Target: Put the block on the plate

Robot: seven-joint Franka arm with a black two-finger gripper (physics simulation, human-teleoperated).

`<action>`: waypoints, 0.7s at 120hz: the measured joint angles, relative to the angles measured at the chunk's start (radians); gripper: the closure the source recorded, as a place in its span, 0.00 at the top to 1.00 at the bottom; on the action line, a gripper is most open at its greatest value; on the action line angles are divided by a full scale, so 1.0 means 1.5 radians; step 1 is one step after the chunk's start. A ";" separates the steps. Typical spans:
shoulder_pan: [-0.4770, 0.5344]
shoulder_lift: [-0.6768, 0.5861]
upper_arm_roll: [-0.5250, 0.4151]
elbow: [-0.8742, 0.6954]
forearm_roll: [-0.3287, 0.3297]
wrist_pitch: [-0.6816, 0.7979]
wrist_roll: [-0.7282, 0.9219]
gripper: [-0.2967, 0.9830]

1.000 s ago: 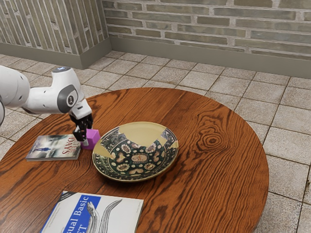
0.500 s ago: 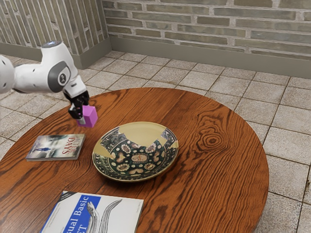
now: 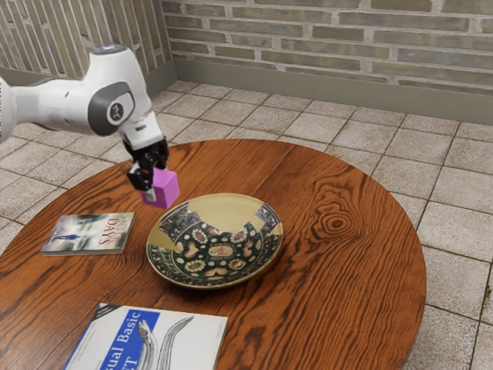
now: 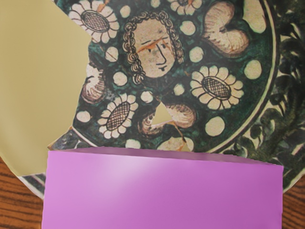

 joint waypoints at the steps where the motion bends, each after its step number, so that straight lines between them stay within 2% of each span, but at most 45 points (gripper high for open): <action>1: -0.003 -0.001 0.000 -0.001 0.000 -0.001 -0.001 0.53; 22: -0.055 -0.011 -0.001 -0.034 0.000 -0.008 -0.013 0.53; 84: -0.053 0.093 -0.005 -0.039 0.002 0.026 -0.036 0.53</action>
